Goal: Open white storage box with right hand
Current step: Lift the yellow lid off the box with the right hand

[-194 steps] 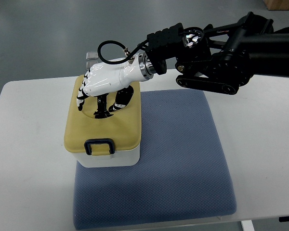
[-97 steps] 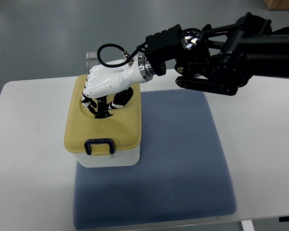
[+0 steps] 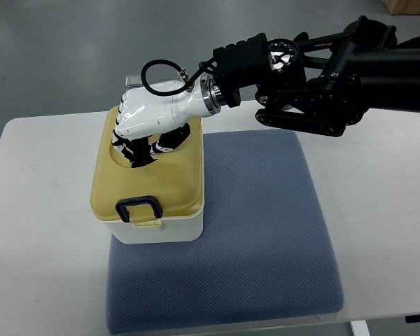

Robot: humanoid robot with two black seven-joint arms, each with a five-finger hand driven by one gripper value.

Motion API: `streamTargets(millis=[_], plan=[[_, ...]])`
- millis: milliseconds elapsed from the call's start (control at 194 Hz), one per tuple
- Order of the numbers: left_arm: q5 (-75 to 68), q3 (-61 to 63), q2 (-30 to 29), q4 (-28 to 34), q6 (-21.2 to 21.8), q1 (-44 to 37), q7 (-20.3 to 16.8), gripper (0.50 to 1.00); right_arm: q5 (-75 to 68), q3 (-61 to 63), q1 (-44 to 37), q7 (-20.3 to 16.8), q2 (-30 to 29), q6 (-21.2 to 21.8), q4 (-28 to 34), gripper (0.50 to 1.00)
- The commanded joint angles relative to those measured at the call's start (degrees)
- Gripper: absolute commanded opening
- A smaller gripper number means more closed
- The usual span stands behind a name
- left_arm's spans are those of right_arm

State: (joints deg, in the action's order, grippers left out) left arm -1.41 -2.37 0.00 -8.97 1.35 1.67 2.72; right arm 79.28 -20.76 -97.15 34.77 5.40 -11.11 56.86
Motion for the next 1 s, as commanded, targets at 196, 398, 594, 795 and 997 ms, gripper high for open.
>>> streamTargets(millis=[196, 398, 594, 795, 997], plan=[[0.0, 0.0, 0.0, 0.01, -0.04, 0.0, 0.0, 1.0, -0.35, 0.63, -0.15, 0.23, 1.89, -3.66, 0.0, 0.5], [0.0, 0.0, 0.0, 0.01, -0.03, 0.0, 0.0, 1.0, -0.44, 1.42, -0.06, 0.23, 7.16, -4.45, 0.0, 0.5], [0.0, 0.0, 0.0, -0.08, 0.05, 0.0, 0.0, 1.0, -0.88, 1.34, 0.56, 0.23, 14.2, -5.77, 0.09, 0.5], [0.0, 0.0, 0.0, 0.01, 0.05, 0.0, 0.0, 1.0, -0.88, 1.25, 3.9, 0.23, 22.63, -7.0, 0.09, 0.5], [0.0, 0.0, 0.0, 0.01, -0.04, 0.0, 0.0, 1.0, -0.18, 1.25, 9.87, 0.23, 29.23, -9.37, 0.09, 0.5]])
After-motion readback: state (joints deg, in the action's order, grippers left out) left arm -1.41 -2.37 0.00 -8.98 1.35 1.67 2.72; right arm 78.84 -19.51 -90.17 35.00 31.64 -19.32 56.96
